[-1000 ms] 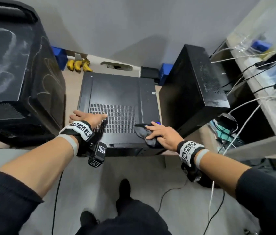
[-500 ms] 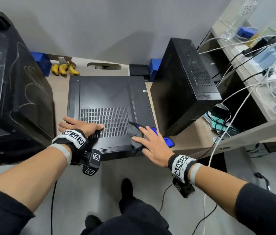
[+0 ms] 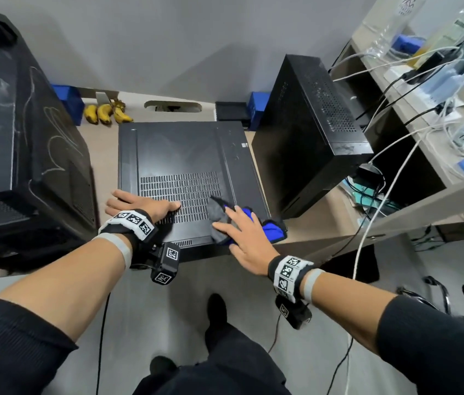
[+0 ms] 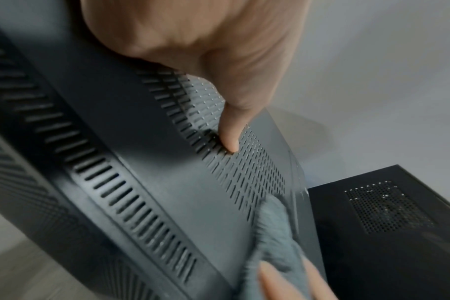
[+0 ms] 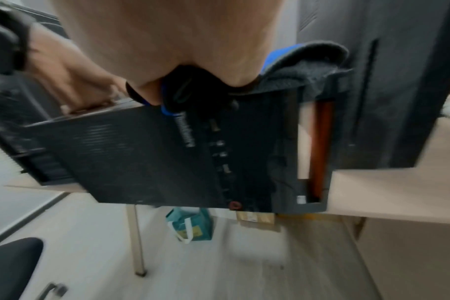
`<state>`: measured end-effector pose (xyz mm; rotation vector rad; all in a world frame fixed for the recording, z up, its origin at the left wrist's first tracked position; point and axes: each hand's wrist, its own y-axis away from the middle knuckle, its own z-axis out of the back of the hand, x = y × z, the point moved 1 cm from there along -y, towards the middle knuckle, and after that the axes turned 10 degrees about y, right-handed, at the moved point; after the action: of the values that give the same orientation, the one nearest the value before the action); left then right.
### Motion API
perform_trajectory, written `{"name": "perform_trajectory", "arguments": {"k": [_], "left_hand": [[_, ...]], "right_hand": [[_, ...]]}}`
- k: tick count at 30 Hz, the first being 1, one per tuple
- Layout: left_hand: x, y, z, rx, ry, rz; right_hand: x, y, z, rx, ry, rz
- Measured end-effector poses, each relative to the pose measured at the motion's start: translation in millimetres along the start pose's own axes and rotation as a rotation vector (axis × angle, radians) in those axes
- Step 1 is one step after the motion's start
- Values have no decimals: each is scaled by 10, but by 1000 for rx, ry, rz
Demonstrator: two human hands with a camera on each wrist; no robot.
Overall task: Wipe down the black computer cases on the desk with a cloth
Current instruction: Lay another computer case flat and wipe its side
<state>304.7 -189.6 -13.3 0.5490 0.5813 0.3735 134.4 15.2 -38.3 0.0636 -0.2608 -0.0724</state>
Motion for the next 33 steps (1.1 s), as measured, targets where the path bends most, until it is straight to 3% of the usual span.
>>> {"name": "perform_trajectory", "arguments": {"k": [4,8,14,19,22,24,26,28,29,31,33], "left_hand": [[40,-7,79,41,59,-31],[74,21,111,52,109,-35],[72,152,25,21,164,-114],[-74,524,-116,95,311,-472],[-241,806,-166,357,448,-557],[-338,1070,-192,615,537,-441],[-410,1320,-212,880,654,-232],[-478,1476,-186,1004,835,-90],[-500,1453,-187,981,927,-60],[-517,1347,-176,812,1065,-51],[-467,1143,-171,529,1065,-148]], "right_hand": [[574,-229,-187,3,0,270],[455,-227,-97,60,89,336],[-339,149,162,87,88,61],[-605,221,445,80,10,-88],[-483,101,672,-55,-132,-287],[-258,-50,865,-156,-302,-382],[-43,-186,1007,-171,-432,-312],[25,-231,1045,-59,-454,-193],[-13,-203,1035,-20,-439,-152],[-182,-51,975,-83,-427,-187],[-463,205,817,-206,-381,-411]]}}
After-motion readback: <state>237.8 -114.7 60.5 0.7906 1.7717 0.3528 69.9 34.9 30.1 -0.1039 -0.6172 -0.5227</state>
